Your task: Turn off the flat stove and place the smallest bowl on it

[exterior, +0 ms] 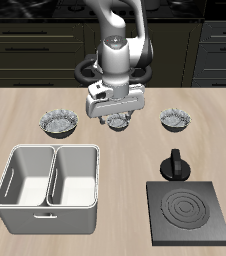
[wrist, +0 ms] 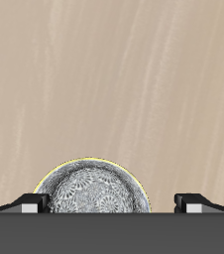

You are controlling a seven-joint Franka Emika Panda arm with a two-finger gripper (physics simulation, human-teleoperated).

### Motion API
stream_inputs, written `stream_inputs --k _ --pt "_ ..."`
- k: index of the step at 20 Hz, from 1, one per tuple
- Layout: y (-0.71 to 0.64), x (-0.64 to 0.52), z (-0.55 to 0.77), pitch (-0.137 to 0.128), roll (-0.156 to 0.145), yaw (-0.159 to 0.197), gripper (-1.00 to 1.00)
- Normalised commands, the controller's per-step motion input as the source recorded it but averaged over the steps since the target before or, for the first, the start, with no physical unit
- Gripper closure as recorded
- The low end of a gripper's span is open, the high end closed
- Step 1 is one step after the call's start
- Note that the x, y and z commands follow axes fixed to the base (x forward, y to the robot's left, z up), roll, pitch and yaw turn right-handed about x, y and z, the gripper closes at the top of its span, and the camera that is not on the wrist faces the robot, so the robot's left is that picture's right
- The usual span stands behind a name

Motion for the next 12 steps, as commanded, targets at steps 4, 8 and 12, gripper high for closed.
stream_inputs --k 4,8,12 --pt "0.06 -0.03 -0.23 0.027 -0.002 -0.031 -1.00" --pt "0.07 -0.01 -0.32 0.041 0.011 -0.026 -1.00" --pt "0.07 -0.05 -0.22 0.008 0.032 -0.020 1.00"
